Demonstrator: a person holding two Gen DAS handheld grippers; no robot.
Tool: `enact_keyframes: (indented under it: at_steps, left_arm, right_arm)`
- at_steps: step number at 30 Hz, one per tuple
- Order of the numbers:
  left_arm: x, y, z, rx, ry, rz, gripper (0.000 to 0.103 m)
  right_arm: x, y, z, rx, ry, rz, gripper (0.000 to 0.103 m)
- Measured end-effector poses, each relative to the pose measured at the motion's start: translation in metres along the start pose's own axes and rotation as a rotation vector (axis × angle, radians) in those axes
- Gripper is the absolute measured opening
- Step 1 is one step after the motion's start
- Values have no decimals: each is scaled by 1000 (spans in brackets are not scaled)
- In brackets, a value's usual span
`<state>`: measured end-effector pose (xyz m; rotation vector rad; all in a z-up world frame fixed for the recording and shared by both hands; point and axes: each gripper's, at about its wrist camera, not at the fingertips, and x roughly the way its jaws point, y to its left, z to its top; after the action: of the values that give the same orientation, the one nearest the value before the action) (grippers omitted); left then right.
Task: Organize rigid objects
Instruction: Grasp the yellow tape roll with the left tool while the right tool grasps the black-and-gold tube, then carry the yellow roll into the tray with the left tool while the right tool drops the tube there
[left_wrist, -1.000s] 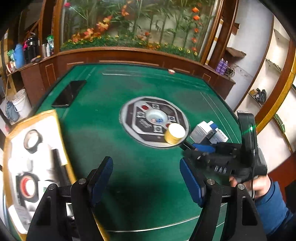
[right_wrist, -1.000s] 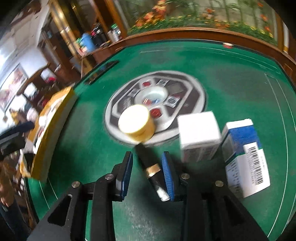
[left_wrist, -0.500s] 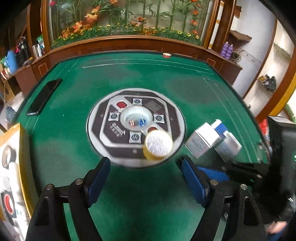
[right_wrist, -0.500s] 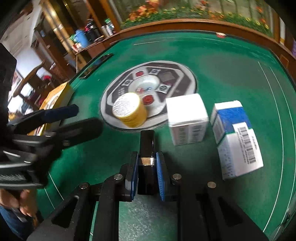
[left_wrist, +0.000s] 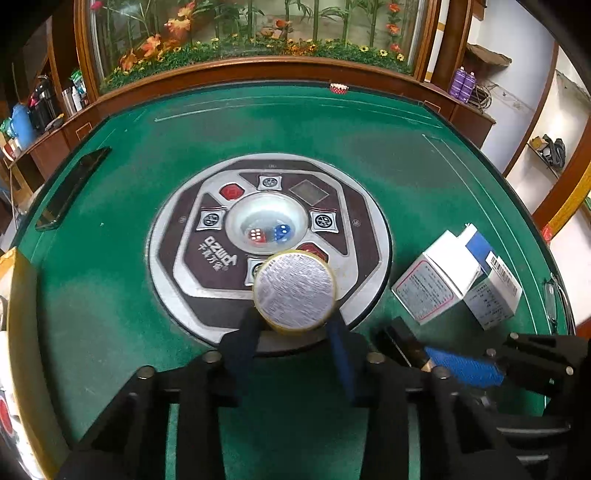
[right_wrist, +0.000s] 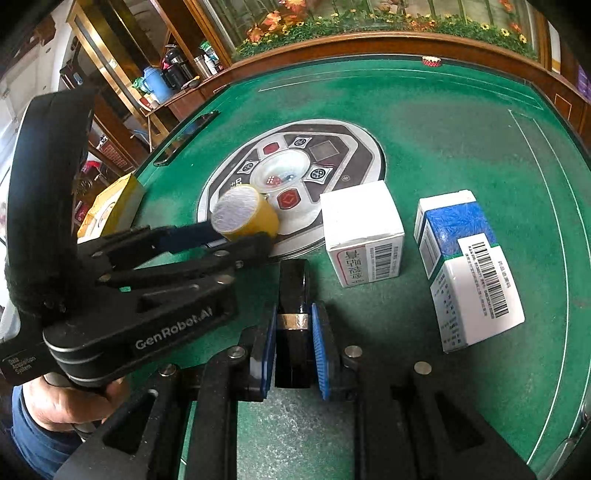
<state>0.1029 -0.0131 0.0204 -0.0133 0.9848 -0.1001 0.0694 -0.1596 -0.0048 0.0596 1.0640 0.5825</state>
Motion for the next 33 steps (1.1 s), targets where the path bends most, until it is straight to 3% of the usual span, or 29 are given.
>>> enact_keyframes:
  at_steps: [6,10,11,12,14,15,18,19,20,21,27,33]
  left_arm:
    - [-25,6,-9,-12,-59,-5,38]
    - [-23,7,-9,-12,-39,5,39]
    - [-21,7,-7,-14,-31,2,45]
    - [-20,7,-7,-15,-30,1,60]
    - [-20,3,-4,-5,-62,14,78]
    - [-20,2,-4,4,-72,20,78]
    - [-9,0,3,12,-68,17,75]
    - [-6,1,5,3,-65,10,68]
    - [-2,2,5,-3,-50,10,45]
    - [2,4,5,-10,-28,4,42]
    - [-9,12,-9,-36,-54,10,42]
    - [-50,23,-24,-66,-139,1,42]
  right_arm:
    - [1,3,0,-14,-8,0,18]
    - [2,5,-1,-20,-10,-7,18]
    - [2,5,-1,-19,-10,-5,18]
    - [2,5,-1,-17,-11,-3,18]
    - [2,4,0,-13,-12,0,18]
    - [2,4,0,-14,-12,0,18]
    - [3,4,1,-17,-14,-1,18]
    - [4,4,2,-15,-14,1,18]
    - [4,3,2,-12,-14,4,18]
    - [4,3,2,-11,-13,6,18]
    - [3,4,2,-12,-20,2,18]
    - [-8,5,4,-9,-71,24,18]
